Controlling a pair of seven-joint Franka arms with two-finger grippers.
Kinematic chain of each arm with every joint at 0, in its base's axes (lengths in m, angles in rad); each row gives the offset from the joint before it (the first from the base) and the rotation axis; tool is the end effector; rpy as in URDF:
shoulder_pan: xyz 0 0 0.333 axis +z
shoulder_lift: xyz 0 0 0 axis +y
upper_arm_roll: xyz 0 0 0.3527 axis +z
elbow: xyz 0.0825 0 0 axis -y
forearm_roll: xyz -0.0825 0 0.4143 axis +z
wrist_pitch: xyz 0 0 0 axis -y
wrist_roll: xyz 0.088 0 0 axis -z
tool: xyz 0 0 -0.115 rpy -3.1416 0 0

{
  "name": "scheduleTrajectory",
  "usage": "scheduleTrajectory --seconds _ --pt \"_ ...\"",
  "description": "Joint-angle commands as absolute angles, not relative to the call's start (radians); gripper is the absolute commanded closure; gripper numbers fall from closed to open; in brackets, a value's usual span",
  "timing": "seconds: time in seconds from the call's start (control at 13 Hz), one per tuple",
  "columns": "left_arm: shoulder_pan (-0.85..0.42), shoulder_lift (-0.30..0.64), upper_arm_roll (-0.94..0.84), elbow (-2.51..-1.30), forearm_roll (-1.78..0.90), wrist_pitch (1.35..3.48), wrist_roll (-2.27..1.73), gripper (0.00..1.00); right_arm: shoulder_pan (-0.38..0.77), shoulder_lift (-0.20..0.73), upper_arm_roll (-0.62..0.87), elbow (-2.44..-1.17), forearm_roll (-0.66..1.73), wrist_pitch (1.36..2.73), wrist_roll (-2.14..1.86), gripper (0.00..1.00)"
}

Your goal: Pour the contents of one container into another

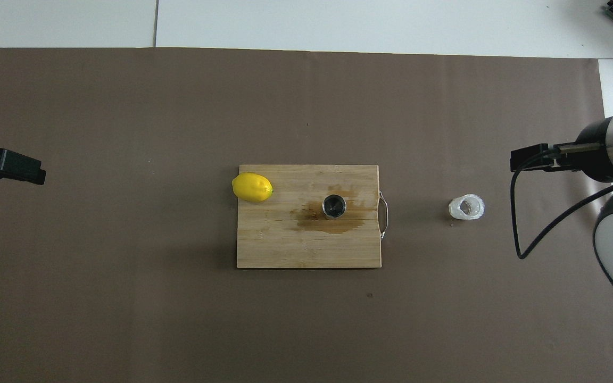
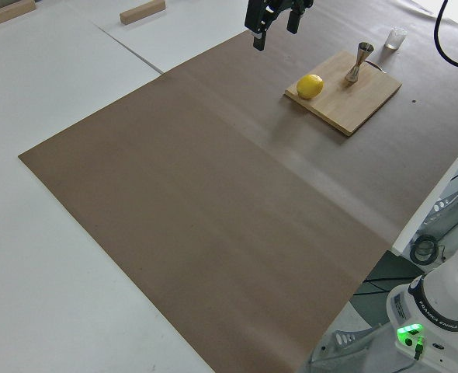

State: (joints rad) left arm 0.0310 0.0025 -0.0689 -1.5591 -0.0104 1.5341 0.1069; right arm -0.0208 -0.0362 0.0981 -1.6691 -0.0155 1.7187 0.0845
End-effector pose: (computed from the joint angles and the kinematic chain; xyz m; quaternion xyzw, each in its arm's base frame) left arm 0.5812 -0.0232 0.6544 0.9973 -0.0724 -0.0136 0.0058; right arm 0.5842 0.0447 0.6380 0.9990 -0.0027 0.0434 0.0060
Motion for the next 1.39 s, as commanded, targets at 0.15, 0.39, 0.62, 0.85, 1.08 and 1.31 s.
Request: scheduleTrajectory --seconds 0.15,0.39,0.62,0.85,1.08,1.31 --pt "0.026 -0.017 -0.058 -1.580 -0.017 1.551 0.117 0.00 -0.008 -0.054 0.080 -1.658 -0.028 1.652 0.100 0.00" --pt "0.026 -0.017 -0.058 -1.580 -0.017 1.551 0.117 0.00 0.060 -0.061 0.005 -1.661 -0.026 1.608 0.100 0.00" --pt "0.026 -0.015 -0.058 -1.580 -0.017 1.551 0.117 0.00 0.084 -0.063 -0.028 -1.664 -0.022 1.608 0.101 0.00" --pt "0.026 -0.015 -0.058 -1.580 -0.017 1.552 0.117 0.00 0.069 -0.061 -0.021 -1.671 -0.018 1.608 0.100 0.00" --pt "0.026 -0.015 -0.058 -1.580 -0.017 1.552 0.117 0.00 0.061 -0.063 -0.014 -1.677 -0.018 1.608 0.109 0.00" --pt "0.026 -0.015 -0.058 -1.580 -0.017 1.552 0.117 0.00 0.063 -0.071 -0.011 -1.695 -0.018 1.608 0.121 0.00"
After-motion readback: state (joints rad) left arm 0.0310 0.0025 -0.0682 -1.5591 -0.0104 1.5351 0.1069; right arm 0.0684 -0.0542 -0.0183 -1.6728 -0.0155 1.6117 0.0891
